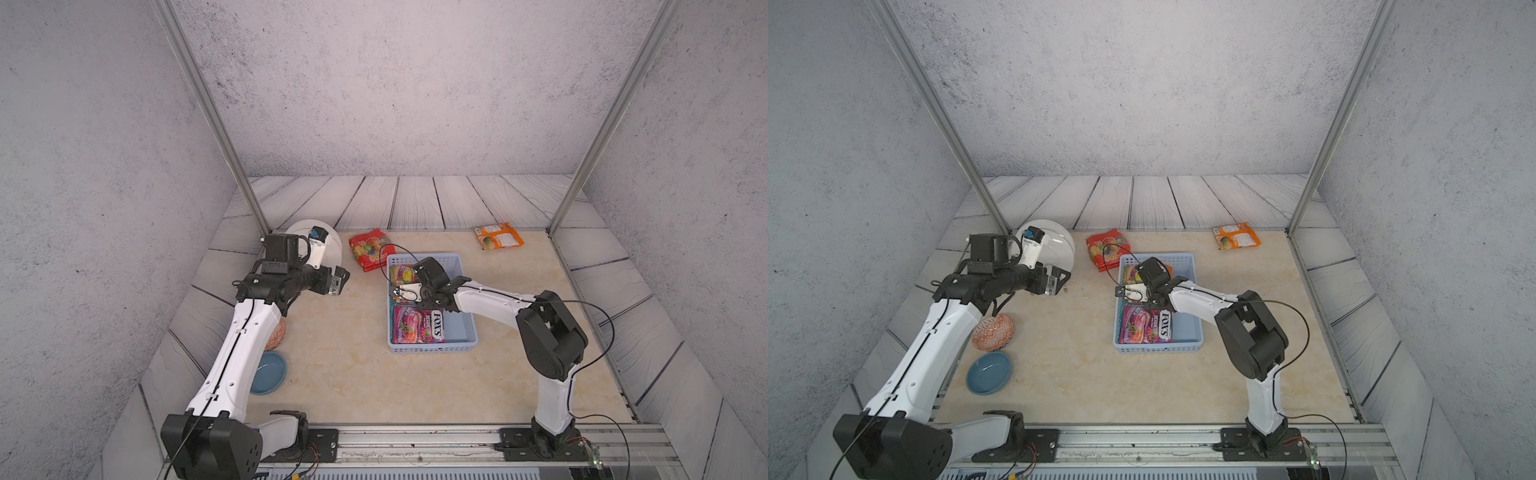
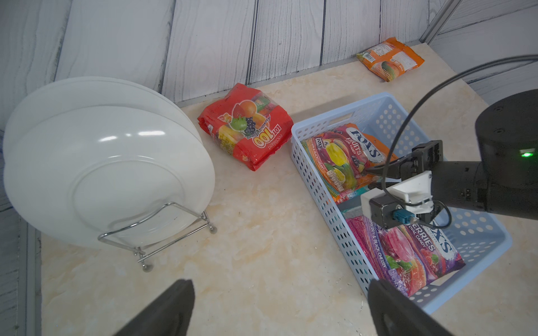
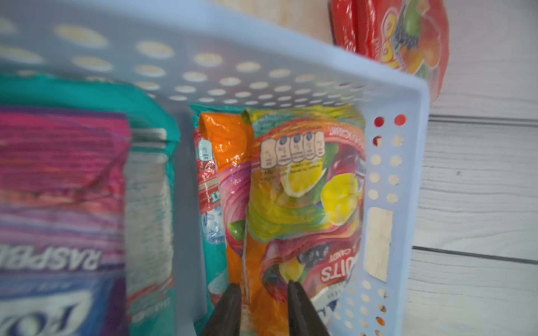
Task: Put the candies in the basket
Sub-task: Place the candy in the basket.
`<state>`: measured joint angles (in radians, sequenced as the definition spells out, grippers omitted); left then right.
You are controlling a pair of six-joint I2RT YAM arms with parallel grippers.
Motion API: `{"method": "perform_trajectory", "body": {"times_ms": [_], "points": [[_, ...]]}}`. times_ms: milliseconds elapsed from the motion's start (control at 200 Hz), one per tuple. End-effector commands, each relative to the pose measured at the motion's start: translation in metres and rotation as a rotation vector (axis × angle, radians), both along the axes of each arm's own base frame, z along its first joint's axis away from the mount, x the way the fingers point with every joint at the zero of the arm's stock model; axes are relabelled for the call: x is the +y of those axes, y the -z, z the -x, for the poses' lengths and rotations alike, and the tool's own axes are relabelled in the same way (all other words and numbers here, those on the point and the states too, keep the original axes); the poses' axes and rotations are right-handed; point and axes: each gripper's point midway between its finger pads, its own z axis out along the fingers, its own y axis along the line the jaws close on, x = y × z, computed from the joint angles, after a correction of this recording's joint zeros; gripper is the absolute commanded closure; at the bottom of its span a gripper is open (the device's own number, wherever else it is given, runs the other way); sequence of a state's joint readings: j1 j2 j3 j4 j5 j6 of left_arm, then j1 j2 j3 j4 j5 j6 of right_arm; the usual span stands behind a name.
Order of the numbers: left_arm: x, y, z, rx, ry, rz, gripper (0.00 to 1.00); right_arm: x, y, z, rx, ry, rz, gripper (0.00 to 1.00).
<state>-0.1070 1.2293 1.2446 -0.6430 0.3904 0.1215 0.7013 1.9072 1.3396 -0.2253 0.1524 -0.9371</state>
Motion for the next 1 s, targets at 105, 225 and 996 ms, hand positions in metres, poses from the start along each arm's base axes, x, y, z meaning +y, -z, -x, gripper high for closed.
{"method": "perform_trajectory", "body": {"times_ms": [105, 225, 996], "points": [[-0.003, -0.004, 0.0, -0.011, 0.006, 0.018, 0.0, 0.008, -0.057, 0.019, 0.034, 0.036, -0.192, 0.53], [-0.004, -0.006, 0.0, -0.011, 0.009, 0.021, 0.0, 0.009, -0.062, 0.016, 0.063, 0.1, -0.253, 0.48], [0.0, -0.007, 0.002, -0.019, -0.002, -0.002, 0.0, -0.001, -0.018, -0.078, 0.332, 0.878, -0.537, 0.46]]}}
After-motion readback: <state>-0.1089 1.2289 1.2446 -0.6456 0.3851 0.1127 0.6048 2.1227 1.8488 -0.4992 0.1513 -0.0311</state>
